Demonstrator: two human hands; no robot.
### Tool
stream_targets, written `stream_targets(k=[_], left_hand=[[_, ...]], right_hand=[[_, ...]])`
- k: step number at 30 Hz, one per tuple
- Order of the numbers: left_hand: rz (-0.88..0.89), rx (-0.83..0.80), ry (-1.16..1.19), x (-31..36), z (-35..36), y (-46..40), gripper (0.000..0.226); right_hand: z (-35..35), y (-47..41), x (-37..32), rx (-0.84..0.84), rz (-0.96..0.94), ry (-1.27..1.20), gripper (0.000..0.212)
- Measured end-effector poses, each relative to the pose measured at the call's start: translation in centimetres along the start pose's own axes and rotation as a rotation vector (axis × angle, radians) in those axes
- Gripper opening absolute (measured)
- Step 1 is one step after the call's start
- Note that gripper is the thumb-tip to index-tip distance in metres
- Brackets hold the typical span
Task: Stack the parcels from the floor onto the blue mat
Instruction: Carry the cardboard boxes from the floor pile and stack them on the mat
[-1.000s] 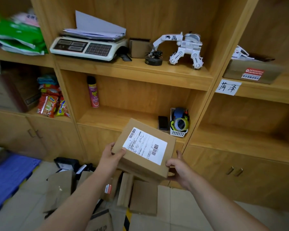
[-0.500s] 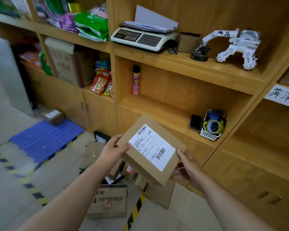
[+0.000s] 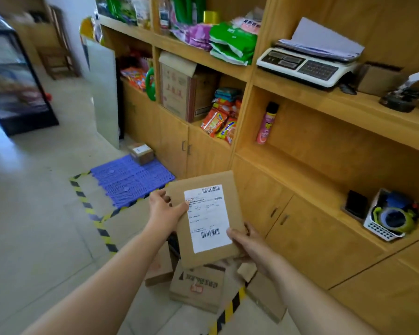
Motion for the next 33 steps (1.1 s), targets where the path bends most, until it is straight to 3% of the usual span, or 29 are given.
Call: stream_targets(k=[4, 9, 14, 25, 33], left_hand=[[-0.033, -0.108, 0.016, 0.0, -7.7, -2.6, 0.059], [-0.052, -0.161, -0.051, 0.2, -18.4, -7.1, 0.076], [-0.087, -0.157, 0.032, 0.4, -26.1, -11.0, 0.069], [-0.157, -0.163, 0.033, -1.3, -32.4, -21.8, 0.072], [-0.267, -0.127, -0.059, 0.3, -35.5, -35.2, 0.071]], right_hand=[[8.9, -0.9, -4.6, -0.059, 0.007, 0.004, 0.047], [20.0, -3.1, -9.8, -0.14, 0.034, 0.029, 0.05], [28.5, -5.3, -13.8, -0.155, 0.061, -0.003, 0.049], [35.4, -15.4, -19.6, -0.109, 0.06, -0.056, 0.058], [38.9, -28.2, -26.2, -0.093, 0.071, -0.123, 0.05]])
Point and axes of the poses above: each hand's wrist, its own y-axis away from the middle knuckle, its own z-axis out of the palm, x = y × z, the point moved 8 cm from there along -y, towards the middle knuckle, and after that the axes turned 11 degrees about y, right-handed, at the moved point
